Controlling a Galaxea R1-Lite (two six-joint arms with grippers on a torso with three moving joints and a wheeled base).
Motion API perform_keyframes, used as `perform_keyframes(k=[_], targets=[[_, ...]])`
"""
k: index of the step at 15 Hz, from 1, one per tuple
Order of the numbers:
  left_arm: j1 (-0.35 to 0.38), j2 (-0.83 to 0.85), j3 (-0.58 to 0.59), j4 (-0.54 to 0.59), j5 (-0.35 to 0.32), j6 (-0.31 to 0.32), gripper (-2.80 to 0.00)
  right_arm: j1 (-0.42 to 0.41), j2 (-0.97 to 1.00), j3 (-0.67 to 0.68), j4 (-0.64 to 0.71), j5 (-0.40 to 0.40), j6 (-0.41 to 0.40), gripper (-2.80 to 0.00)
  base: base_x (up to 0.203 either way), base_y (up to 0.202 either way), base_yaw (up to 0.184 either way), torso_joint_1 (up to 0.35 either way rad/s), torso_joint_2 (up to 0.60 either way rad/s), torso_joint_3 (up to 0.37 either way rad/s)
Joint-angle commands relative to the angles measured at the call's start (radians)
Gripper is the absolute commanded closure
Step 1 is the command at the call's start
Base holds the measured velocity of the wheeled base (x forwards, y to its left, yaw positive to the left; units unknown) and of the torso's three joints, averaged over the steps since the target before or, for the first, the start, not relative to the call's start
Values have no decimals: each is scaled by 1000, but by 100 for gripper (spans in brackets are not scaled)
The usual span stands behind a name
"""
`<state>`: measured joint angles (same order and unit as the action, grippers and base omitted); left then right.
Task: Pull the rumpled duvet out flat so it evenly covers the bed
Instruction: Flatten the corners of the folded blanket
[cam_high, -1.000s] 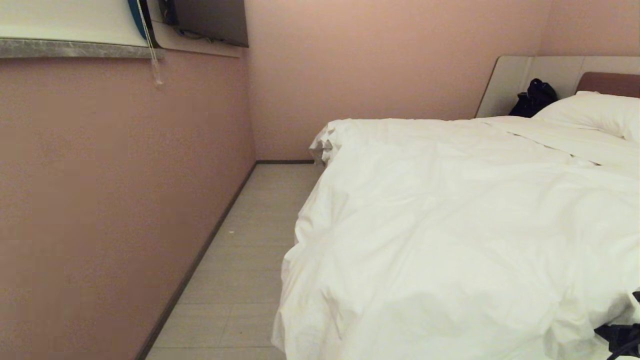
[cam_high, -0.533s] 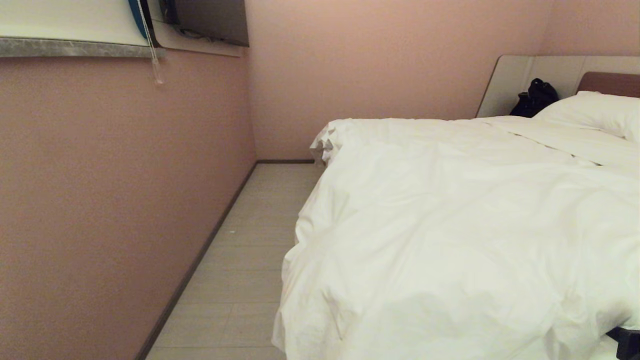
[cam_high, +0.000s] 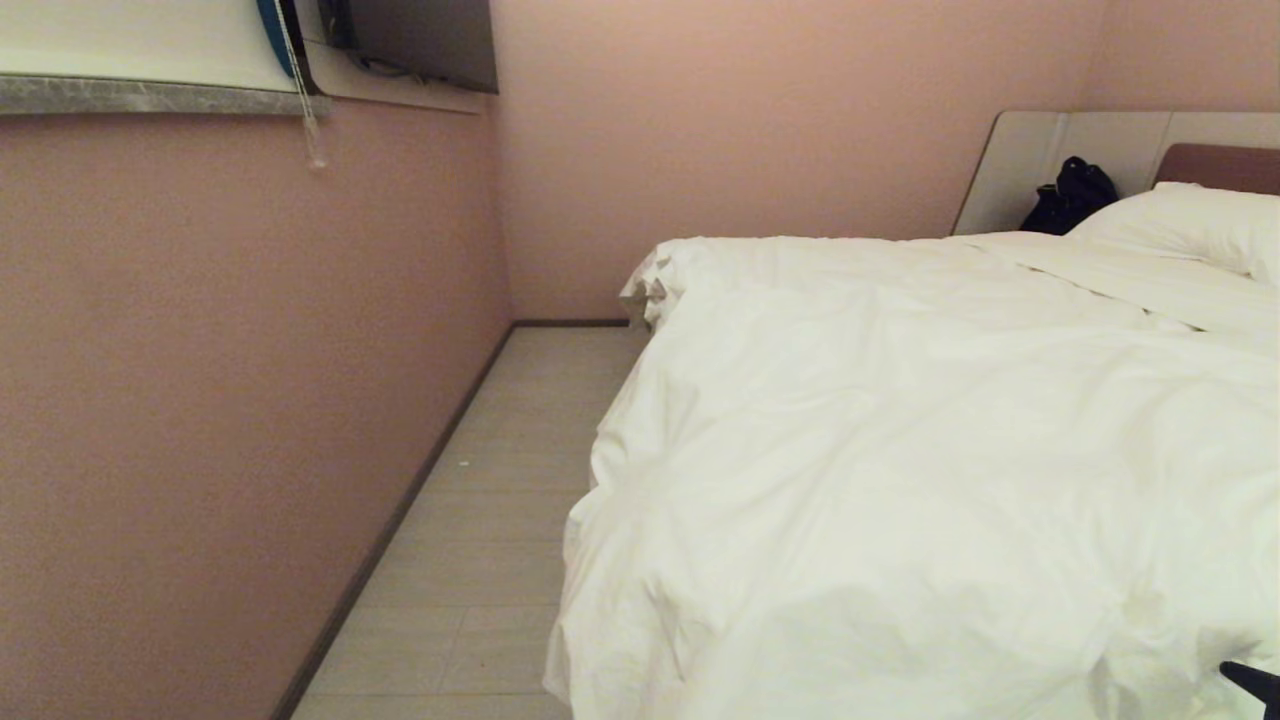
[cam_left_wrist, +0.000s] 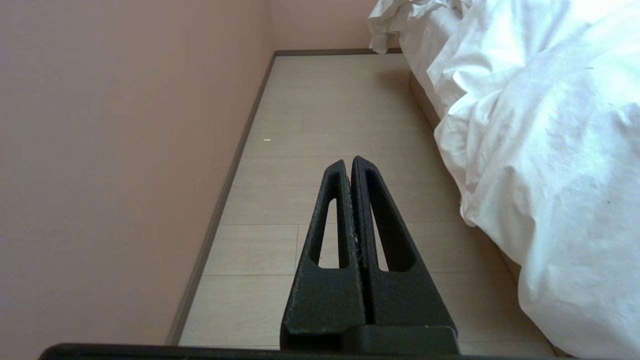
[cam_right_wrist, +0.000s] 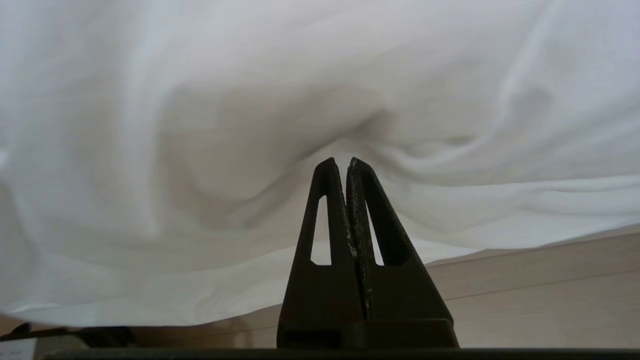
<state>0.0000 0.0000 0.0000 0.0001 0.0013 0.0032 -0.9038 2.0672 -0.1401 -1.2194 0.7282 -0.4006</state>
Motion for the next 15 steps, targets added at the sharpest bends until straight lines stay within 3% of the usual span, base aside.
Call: perform_keyframes(k=[1, 5, 8, 10, 15], targets=[[0, 0, 0, 1, 0, 0, 0, -2, 8, 13, -5, 8, 0, 0, 0, 0, 0, 0, 0, 0], [0, 0, 0, 1, 0, 0, 0, 49, -84, 53, -9, 54, 32, 0, 0, 0, 0, 0, 0, 0], [0, 0, 0, 1, 0, 0, 0, 143, -197, 23, -6, 52, 227, 0, 0, 0, 0, 0, 0, 0], [0, 0, 0, 1, 0, 0, 0, 194, -218, -28, -2, 10, 302, 0, 0, 0, 0, 0, 0, 0], [0, 0, 0, 1, 0, 0, 0, 220, -63, -99, 13, -132, 300, 0, 0, 0, 0, 0, 0, 0]])
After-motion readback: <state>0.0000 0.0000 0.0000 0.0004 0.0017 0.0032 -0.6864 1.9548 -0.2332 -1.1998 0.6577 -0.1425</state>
